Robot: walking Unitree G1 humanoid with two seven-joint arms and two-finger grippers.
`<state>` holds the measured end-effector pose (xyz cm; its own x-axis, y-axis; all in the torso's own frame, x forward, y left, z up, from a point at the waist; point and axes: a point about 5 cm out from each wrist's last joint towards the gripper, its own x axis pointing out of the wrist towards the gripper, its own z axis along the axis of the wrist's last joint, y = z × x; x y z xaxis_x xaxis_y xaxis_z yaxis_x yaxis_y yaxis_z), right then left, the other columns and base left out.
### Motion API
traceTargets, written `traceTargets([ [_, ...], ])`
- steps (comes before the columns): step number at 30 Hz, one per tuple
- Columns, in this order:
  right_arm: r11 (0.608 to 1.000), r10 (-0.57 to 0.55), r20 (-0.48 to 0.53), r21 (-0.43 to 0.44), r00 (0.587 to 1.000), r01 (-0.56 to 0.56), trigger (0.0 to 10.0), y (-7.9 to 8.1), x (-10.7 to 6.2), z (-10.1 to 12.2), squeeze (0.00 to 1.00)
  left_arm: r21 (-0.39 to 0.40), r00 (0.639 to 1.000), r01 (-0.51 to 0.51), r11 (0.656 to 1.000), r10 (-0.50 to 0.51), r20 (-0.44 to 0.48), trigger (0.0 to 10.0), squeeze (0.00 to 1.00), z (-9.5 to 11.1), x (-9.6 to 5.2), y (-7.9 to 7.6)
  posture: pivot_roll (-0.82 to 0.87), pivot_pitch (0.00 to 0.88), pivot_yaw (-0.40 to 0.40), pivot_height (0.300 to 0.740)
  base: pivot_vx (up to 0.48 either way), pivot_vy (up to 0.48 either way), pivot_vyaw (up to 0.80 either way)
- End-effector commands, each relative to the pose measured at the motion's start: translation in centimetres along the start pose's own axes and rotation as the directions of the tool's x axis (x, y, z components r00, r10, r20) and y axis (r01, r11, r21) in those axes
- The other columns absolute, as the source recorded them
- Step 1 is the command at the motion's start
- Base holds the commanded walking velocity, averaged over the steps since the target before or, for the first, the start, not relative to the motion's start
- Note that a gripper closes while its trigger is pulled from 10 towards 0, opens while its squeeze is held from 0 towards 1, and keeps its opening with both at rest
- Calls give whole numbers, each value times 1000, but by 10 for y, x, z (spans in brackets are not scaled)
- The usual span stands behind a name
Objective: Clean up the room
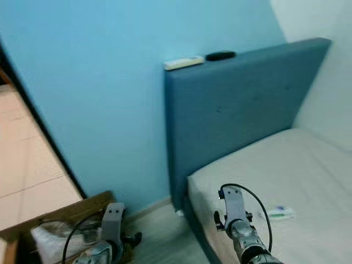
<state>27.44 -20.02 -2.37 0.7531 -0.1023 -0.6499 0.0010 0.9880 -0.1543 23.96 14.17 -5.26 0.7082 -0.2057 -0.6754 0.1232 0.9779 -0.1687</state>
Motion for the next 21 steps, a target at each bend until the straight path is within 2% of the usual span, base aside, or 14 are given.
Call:
traceTargets([
  [1,999,-48,-32,8,998,48,10000,-13,-1,-8,0,19,1000,23,1000,-23,-12,10000,0,-2,1,-6,-26,0,-7,740,0,-409,-788],
  [3,998,-54,-26,15,998,55,10000,-13,-1,-7,0,17,1000,7,1000,-7,-12,10000,0,-2,1,-5,-25,1,-7,740,0,-137,-725],
  [10,999,-51,-17,-6,999,51,10000,-12,-1,-4,0,12,1000,-8,1000,8,-13,10000,0,-2,1,-3,-24,3,-8,740,0,0,0],
  [21,999,16,3,-41,1000,-16,10000,-3,0,2,0,0,1000,-26,1000,26,-7,10000,0,-2,0,-1,-25,7,-7,740,0,0,0],
])
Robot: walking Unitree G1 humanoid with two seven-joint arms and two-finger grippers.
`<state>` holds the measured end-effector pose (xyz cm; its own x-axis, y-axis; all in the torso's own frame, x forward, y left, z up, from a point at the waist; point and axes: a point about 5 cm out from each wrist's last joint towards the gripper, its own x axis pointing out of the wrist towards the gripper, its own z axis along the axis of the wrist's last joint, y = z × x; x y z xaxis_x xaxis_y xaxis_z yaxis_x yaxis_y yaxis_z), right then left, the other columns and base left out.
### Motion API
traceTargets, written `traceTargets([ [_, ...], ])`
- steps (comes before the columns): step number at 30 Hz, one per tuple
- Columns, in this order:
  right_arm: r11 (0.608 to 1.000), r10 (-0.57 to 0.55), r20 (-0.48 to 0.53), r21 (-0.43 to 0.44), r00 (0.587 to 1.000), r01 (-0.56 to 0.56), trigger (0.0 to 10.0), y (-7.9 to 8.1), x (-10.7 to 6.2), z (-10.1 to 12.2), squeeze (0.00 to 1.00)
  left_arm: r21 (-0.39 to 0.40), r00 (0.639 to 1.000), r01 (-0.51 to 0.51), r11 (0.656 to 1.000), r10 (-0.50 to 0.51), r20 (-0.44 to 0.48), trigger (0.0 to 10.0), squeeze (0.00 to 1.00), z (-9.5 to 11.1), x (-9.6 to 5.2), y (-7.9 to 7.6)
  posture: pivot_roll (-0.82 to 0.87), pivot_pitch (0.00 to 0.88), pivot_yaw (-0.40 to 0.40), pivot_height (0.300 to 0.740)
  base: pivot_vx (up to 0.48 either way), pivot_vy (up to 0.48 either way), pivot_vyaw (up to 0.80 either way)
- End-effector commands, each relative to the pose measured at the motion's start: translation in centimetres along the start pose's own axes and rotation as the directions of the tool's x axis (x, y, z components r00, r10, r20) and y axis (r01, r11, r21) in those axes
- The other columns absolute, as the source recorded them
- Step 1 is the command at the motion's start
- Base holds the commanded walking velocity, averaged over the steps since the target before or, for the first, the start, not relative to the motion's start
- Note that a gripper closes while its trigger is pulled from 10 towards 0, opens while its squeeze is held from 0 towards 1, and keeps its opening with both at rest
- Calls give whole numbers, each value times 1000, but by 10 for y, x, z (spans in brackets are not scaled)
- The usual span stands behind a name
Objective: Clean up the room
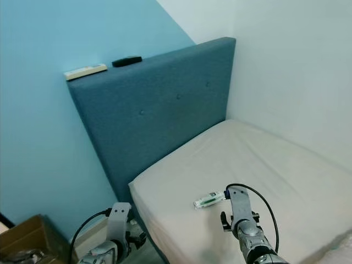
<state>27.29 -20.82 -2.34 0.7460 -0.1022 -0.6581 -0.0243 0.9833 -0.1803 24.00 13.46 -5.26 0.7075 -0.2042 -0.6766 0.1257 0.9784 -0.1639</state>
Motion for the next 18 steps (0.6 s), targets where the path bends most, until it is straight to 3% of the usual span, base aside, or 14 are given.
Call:
traceTargets([
  [1,1000,14,15,-5,1000,-14,10000,4,1,4,0,-6,1000,-24,1000,24,-5,10000,0,-2,-2,6,-25,7,-7,740,0,0,0],
  [3,1000,18,14,-8,1000,-18,10000,5,1,3,0,-12,1000,-27,1000,27,-6,10000,0,-2,-2,7,-25,7,-7,740,0,0,0],
  [12,998,45,5,-36,999,-44,10000,11,0,0,0,-1,999,-38,999,38,-31,10000,0,-5,-2,7,-26,11,-8,740,0,446,0],
  [18,998,52,3,-41,999,-52,10000,12,0,-1,0,-4,999,-42,999,42,-29,10000,0,-6,-2,6,-30,11,-10,740,0,0,0],
])
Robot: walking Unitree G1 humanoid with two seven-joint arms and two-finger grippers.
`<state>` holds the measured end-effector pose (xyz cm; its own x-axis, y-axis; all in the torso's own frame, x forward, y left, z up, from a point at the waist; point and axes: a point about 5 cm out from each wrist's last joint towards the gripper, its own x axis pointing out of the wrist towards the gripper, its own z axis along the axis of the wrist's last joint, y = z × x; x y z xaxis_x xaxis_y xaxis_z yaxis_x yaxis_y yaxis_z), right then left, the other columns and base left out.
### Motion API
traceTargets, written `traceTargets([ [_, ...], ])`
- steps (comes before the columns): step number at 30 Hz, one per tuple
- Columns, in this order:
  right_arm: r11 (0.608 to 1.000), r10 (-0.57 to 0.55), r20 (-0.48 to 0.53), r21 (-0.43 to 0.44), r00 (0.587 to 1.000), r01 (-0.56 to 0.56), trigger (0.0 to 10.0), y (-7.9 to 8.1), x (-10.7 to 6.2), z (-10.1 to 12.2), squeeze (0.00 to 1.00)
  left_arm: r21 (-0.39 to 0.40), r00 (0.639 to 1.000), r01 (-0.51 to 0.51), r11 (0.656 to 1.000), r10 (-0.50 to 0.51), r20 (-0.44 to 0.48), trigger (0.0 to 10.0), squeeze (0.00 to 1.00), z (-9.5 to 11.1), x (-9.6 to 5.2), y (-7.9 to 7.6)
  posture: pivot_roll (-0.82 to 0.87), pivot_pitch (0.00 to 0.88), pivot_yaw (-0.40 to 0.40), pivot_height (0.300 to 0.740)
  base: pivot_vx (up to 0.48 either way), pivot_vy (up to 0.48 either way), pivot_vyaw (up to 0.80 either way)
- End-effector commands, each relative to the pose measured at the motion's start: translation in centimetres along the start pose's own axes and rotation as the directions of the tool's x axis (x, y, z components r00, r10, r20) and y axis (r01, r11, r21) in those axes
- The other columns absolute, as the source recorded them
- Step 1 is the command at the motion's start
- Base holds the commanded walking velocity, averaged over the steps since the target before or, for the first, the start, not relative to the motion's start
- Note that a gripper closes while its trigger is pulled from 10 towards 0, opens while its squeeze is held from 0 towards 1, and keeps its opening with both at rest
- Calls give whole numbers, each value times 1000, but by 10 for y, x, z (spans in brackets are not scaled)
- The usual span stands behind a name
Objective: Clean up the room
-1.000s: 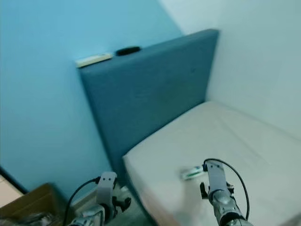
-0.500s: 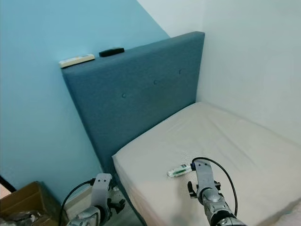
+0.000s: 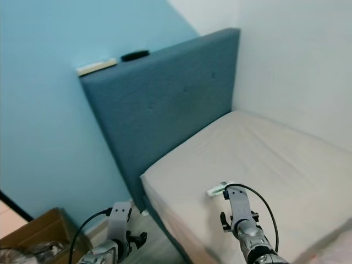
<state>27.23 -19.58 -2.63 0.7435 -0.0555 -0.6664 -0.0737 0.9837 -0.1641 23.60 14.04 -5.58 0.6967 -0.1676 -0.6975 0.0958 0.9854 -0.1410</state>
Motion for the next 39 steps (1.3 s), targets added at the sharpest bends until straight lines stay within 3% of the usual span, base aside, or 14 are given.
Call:
traceTargets([
  [1,1000,6,5,-20,1000,-6,10000,-1,0,0,0,1,1000,-4,1000,4,-8,10000,0,-1,0,0,-30,11,-10,740,0,0,0],
  [10,1000,3,18,-7,1000,-3,10000,-2,0,2,0,11,1000,-3,1000,3,-5,10000,0,0,0,0,-30,14,-11,740,0,0,0],
  [14,1000,-16,40,5,999,16,10000,-10,1,11,0,-2,999,-4,1000,4,34,10000,0,10,2,0,-27,19,-11,740,0,0,0],
  [17,996,-84,75,21,994,83,10000,-32,1,31,0,-27,993,16,999,-13,114,10000,0,32,5,-3,-23,41,-11,730,0,0,0],
  [22,993,-110,122,56,986,104,10000,-43,0,48,0,-34,987,39,999,-33,160,10000,0,44,6,-6,-20,51,-11,715,0,0,0],
  [26,989,-120,196,107,973,100,10000,-49,-1,69,0,-23,977,74,997,-67,205,10000,0,49,6,-12,-1,107,-4,695,0,0,0],
  [33,972,-157,244,211,957,106,10000,-58,-3,82,0,18,970,96,995,-97,222,10000,0,44,3,-12,22,173,8,675,0,0,0],
  [36,953,-194,264,280,945,117,10000,-67,-6,88,0,29,965,103,994,-106,239,10000,0,43,2,-10,34,213,16,665,0,0,0],
  [37,931,-246,287,337,926,142,10000,-83,-10,95,0,28,954,98,995,-102,281,10000,0,46,-2,-2,47,273,23,655,0,0,0],
  [39,920,-266,297,362,917,149,10000,-89,-12,98,0,27,950,93,995,-97,298,10000,0,47,-3,2,48,279,23,645,0,0,0],
])
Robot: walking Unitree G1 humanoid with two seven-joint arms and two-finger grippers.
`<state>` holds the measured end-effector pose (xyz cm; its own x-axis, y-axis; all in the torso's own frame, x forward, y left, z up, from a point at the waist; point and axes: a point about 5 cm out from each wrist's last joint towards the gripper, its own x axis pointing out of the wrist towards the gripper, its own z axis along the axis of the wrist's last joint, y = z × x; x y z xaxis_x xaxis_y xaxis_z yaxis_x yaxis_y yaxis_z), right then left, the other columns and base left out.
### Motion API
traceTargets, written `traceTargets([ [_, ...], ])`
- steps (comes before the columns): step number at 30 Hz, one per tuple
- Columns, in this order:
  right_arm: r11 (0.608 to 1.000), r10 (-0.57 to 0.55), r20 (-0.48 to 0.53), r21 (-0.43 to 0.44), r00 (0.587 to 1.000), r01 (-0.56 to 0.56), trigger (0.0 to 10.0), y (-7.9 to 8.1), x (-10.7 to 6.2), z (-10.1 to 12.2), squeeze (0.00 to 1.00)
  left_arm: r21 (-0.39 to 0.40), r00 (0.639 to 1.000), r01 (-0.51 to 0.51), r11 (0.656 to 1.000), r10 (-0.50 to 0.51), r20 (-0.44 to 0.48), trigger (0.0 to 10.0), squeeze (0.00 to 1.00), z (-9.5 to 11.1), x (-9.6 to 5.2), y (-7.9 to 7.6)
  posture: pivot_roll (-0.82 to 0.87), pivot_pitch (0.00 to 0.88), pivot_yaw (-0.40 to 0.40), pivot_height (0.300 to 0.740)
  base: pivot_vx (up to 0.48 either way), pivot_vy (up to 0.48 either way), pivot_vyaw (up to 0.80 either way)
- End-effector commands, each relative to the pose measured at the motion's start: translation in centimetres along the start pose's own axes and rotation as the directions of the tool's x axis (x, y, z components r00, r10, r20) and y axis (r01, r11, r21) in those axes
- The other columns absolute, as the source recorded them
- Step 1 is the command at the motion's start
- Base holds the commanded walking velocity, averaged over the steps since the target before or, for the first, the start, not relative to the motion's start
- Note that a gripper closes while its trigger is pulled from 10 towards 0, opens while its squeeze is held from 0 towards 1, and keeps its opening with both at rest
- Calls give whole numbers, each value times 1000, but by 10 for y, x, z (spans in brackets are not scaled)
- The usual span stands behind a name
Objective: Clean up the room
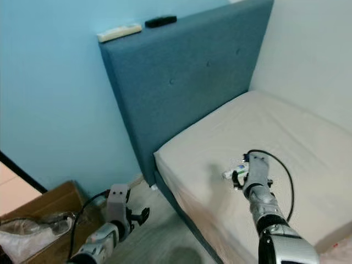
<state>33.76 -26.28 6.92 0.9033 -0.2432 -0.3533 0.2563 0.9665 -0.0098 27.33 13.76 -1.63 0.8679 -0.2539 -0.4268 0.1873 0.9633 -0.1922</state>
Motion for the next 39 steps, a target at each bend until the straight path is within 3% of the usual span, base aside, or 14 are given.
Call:
traceTargets([
  [1,999,-19,1,32,1000,19,10000,-4,-1,-2,0,2,1000,-10,1000,10,-12,10000,0,-6,-5,6,48,279,23,645,0,0,0],
  [7,991,-88,118,110,989,75,10000,-32,2,36,0,29,995,-33,999,30,99,10000,0,11,-15,28,69,398,39,620,0,0,0],
  [9,991,-88,118,110,989,75,10000,-32,2,36,0,29,995,-33,999,30,99,10000,0,11,-15,28,69,398,39,620,0,0,0],
  [12,980,-121,193,181,974,86,10000,-49,1,64,0,56,984,-24,998,14,178,10000,0,25,-24,31,88,466,59,605,0,0,0],
  [16,964,-152,214,246,965,97,10000,-58,0,73,0,60,977,-18,998,5,213,10000,0,34,-28,29,97,492,67,595,0,0,0],
  [18,930,-201,238,352,950,108,10000,-68,-2,80,0,65,969,-8,998,-8,246,10000,0,43,-35,27,105,514,72,591,0,0,0],
  [20,930,-201,238,352,950,108,10000,-68,-2,80,0,65,969,-8,998,-8,246,10000,0,43,-35,27,105,514,72,591,0,0,0],
  [22,881,-229,253,465,940,90,10000,-75,-4,88,0,68,960,7,998,-26,279,10000,0,54,-44,21,122,550,84,591,0,0,0],
  [32,790,-221,360,611,907,-50,10000,-73,-5,121,0,69,955,34,997,-53,293,10000,0,62,-74,8,178,601,105,591,0,0,0],
  [35,763,-165,428,626,888,-160,10000,-58,-3,142,0,88,959,49,995,-72,274,10000,0,63,-88,1,188,624,108,591,0,0,0],
  [39,766,-110,451,606,886,-214,10000,-42,-1,154,0,83,959,52,995,-73,273,10000,0,70,-97,-2,202,647,113,591,0,0,0],
])
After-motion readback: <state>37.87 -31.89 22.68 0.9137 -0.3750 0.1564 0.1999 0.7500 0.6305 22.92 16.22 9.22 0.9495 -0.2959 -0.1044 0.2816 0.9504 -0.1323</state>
